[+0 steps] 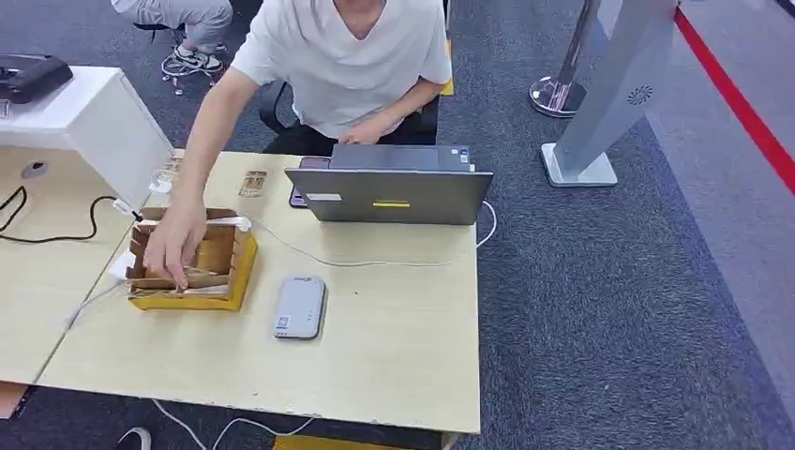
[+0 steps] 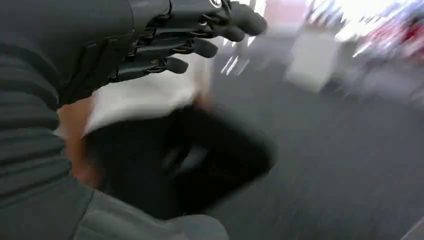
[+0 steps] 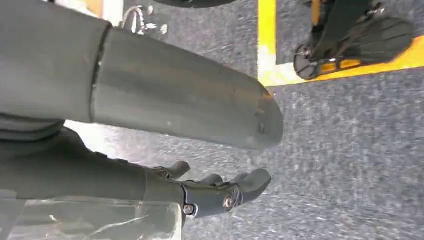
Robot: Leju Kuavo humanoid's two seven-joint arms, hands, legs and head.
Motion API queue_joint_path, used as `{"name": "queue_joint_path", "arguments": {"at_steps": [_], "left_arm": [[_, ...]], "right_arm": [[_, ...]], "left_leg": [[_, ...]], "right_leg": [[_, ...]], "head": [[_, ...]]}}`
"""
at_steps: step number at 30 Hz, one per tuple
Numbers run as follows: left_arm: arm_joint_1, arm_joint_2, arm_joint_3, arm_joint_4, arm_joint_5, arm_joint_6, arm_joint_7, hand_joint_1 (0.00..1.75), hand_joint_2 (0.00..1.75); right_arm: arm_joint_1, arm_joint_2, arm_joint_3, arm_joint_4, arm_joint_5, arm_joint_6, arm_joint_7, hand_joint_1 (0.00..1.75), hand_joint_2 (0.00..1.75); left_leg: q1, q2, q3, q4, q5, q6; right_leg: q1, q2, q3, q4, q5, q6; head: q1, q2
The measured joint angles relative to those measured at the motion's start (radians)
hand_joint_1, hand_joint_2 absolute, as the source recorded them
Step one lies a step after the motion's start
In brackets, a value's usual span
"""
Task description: Pass the card to the sensor for recognition and then transmit it.
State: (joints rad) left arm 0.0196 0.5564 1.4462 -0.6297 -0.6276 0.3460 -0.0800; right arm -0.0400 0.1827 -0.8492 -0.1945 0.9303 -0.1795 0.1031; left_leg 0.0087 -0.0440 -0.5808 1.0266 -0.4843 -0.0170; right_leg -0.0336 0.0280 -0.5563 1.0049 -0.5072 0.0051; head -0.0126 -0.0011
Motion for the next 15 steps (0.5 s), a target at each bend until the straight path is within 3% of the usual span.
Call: {"name": "queue_joint_path", "arguments": {"at_steps": [1, 2, 3, 5, 7, 8, 9, 10, 12, 15], "left_arm": [[-0.003, -0.076, 0.014, 0.044, 0.110, 0.003, 0.001, 0.00, 1.75], [-0.010, -0.141, 0.022, 0.075, 0.177, 0.010, -0.004, 0.00, 1.75], [-0.018, -0.210, 0.033, 0.119, 0.251, 0.013, -0.006, 0.00, 1.75], [-0.032, -0.321, 0.045, 0.192, 0.344, 0.002, -0.002, 0.00, 1.75], [-0.050, -0.451, 0.053, 0.260, 0.354, 0.018, -0.003, 0.00, 1.75], [-0.058, -0.496, 0.053, 0.284, 0.345, 0.026, 0.004, 0.00, 0.00], [-0.063, -0.531, 0.053, 0.306, 0.323, 0.027, 0.025, 0.00, 0.00], [-0.068, -0.567, 0.050, 0.326, 0.292, 0.014, 0.047, 0.00, 1.75], [-0.075, -0.625, 0.024, 0.353, 0.207, -0.049, 0.069, 0.00, 1.75], [-0.076, -0.678, -0.053, 0.376, 0.118, -0.189, 0.027, 0.00, 1.75]], "right_arm": [[0.000, 0.001, 0.000, 0.002, 0.004, -0.013, 0.012, 0.00, 0.00], [0.000, 0.004, 0.000, 0.003, 0.007, -0.027, 0.022, 0.00, 0.00], [0.000, 0.007, 0.000, 0.004, 0.021, -0.036, 0.037, 0.00, 1.75], [-0.001, 0.010, 0.003, 0.006, 0.047, -0.034, 0.059, 0.00, 1.75], [-0.001, 0.011, 0.008, 0.008, 0.061, -0.049, 0.082, 0.00, 1.75], [0.000, 0.011, 0.008, 0.008, 0.066, -0.059, 0.089, 0.00, 1.75], [0.001, 0.011, 0.008, 0.008, 0.074, -0.065, 0.097, 0.00, 0.00], [0.002, 0.011, 0.010, 0.008, 0.081, -0.065, 0.103, 0.00, 1.75], [0.005, 0.010, 0.017, 0.008, 0.092, -0.054, 0.099, 0.00, 1.75], [0.005, 0.004, 0.020, 0.006, 0.060, 0.003, 0.041, 0.00, 1.75]], "left_leg": [[0.000, -0.002, 0.001, 0.000, 0.001, 0.001], [0.001, -0.004, 0.001, 0.000, 0.001, 0.002], [0.000, -0.006, 0.002, 0.001, 0.001, 0.003], [-0.001, -0.006, 0.001, 0.001, 0.002, 0.006], [-0.003, -0.006, 0.001, 0.002, 0.002, 0.011], [-0.001, -0.005, 0.001, 0.003, 0.002, 0.011], [-0.001, -0.004, 0.001, 0.003, 0.002, 0.011], [-0.001, -0.004, 0.001, 0.003, 0.002, 0.012], [-0.002, -0.004, 0.001, 0.004, 0.002, 0.013], [0.000, -0.004, 0.000, 0.004, 0.002, 0.013]], "right_leg": [[0.000, -0.002, 0.002, 0.000, -0.001, 0.001], [0.000, -0.004, 0.004, -0.001, -0.001, 0.001], [-0.001, -0.006, 0.006, -0.003, 0.000, 0.002], [-0.001, -0.006, 0.008, -0.005, 0.002, 0.006], [-0.002, -0.006, 0.009, -0.007, 0.004, 0.009], [-0.002, -0.006, 0.009, -0.009, 0.006, 0.011], [-0.001, -0.005, 0.010, -0.010, 0.007, 0.012], [-0.001, -0.005, 0.010, -0.011, 0.007, 0.013], [-0.002, -0.005, 0.010, -0.011, 0.008, 0.014], [-0.001, -0.005, 0.011, -0.011, 0.008, 0.015]], "head": [[-0.010, 0.000], [-0.010, 0.000], [-0.007, 0.000], [-0.004, 0.000], [-0.003, 0.000], [-0.003, 0.000], [0.002, 0.000], [0.003, 0.000], [0.001, 0.000], [0.005, 0.000]]}}
